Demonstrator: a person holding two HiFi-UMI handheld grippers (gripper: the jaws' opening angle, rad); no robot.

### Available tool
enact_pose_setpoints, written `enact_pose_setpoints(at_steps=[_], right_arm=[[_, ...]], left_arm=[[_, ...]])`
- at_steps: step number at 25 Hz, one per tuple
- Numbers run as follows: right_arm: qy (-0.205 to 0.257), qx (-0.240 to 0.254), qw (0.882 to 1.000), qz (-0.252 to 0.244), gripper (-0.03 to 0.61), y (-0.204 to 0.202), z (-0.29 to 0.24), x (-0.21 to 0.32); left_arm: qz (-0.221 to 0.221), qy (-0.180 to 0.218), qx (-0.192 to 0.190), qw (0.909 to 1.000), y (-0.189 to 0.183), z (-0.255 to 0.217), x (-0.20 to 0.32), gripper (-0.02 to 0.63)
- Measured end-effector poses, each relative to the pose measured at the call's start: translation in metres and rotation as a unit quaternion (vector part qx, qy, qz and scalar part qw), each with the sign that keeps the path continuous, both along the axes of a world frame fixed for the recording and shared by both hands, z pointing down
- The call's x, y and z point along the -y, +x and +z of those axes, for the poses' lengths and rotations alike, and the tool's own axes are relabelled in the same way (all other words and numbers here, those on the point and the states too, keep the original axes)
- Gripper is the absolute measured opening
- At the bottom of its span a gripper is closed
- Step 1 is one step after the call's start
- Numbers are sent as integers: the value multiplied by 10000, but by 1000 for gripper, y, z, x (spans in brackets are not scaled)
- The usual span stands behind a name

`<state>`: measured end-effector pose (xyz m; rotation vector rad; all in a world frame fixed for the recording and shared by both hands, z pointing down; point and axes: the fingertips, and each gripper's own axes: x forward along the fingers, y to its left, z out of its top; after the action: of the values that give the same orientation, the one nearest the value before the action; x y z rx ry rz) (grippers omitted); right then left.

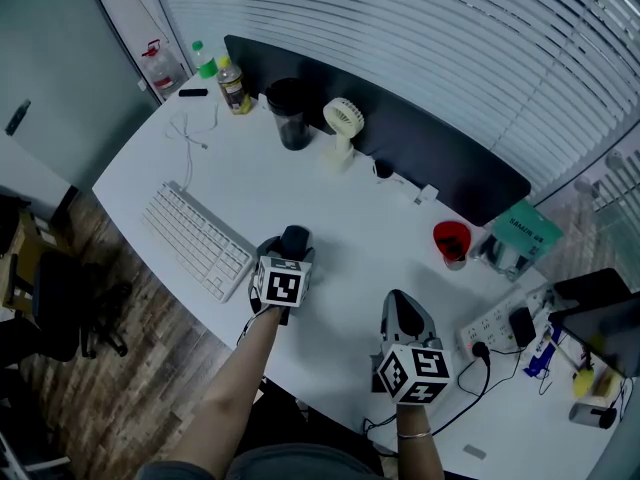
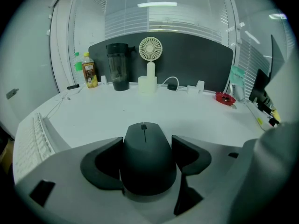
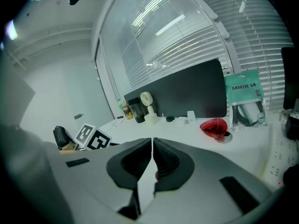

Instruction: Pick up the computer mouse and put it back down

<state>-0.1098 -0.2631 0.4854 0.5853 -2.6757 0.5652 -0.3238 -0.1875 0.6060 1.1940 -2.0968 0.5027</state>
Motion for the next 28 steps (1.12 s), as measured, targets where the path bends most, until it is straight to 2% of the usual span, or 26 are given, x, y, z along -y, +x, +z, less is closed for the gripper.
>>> enact_pose_setpoints(at_steps=[12, 17, 28], right_arm=[[127, -45, 9998, 116, 2, 4, -7, -7], [216, -50, 9996, 191, 2, 7, -13, -14], [430, 62, 9978, 502, 3, 15, -36, -45]], left_arm=[[131, 16, 180, 9998, 3, -5, -3, 308], [277, 207, 275, 9990, 9, -21, -8, 308], [1024, 716, 479, 9910, 42, -69, -23, 308]])
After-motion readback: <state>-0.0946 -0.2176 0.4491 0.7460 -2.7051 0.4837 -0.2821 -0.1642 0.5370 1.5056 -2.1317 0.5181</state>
